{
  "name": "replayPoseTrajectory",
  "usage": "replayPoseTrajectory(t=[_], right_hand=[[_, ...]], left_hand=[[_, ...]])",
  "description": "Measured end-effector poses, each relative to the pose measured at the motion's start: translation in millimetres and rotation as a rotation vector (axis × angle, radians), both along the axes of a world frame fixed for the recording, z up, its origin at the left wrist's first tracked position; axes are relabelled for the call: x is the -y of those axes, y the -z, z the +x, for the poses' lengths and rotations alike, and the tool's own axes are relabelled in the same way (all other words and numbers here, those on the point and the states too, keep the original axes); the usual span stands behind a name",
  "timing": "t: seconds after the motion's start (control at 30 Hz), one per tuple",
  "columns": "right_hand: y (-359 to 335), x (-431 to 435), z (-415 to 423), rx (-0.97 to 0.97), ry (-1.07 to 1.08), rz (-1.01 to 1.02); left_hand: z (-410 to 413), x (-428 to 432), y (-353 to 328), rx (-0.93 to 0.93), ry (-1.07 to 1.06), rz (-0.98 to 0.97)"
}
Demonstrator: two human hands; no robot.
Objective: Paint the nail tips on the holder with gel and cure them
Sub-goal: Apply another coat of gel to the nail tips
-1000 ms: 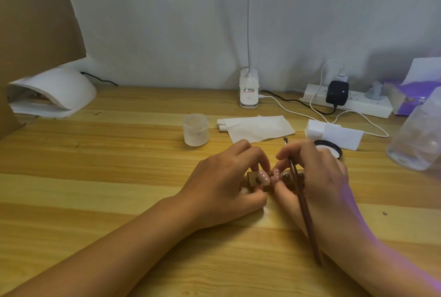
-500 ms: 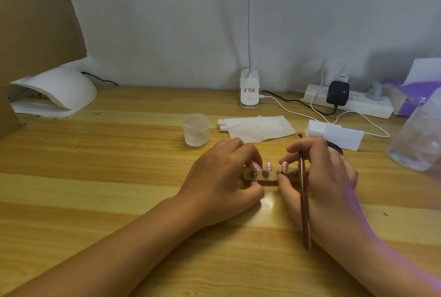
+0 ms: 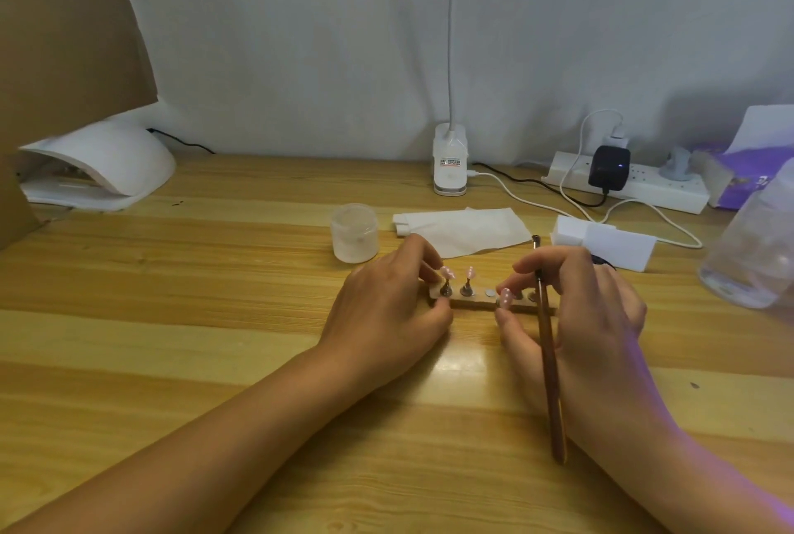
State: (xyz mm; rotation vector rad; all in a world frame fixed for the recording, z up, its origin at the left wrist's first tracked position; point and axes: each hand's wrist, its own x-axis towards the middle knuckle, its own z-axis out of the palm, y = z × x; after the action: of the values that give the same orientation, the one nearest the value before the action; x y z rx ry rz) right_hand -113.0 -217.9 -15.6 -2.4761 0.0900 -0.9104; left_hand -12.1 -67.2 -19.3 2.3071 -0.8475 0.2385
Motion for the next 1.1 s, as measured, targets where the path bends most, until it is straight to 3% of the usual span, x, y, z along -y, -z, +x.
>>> replayPoseTrajectory(t=[0.2, 0.3, 0.5, 0.6, 0.7, 0.83, 1.1], right_hand=[[5, 1, 3, 0.051, -0.088, 0.015], [5, 1, 3, -0.045, -0.153, 0.124], [9, 5, 4, -0.105, -0.17, 0.115], [11, 7, 5, -0.109, -0.167, 0.109], [13, 8, 6, -0.103, -0.169, 0.138], [15, 11, 8, -0.093, -0.177, 0.162], [15, 12, 12, -0.088, -0.259, 0.352]], left_hand=[[5, -2, -2, -0.003, -0.092, 0.0], [5, -2, -2, -0.027, -0.087, -0.025], [6, -4, -2, -0.099, -0.051, -0.125], [2, -3, -3, -0.01, -0.059, -0.149], [-6, -2, -6, 0.097, 0.076, -0.098], [-10, 0, -5, 0.006, 0.27, 0.046], [-4, -1, -2, 0.013, 0.282, -0.005]])
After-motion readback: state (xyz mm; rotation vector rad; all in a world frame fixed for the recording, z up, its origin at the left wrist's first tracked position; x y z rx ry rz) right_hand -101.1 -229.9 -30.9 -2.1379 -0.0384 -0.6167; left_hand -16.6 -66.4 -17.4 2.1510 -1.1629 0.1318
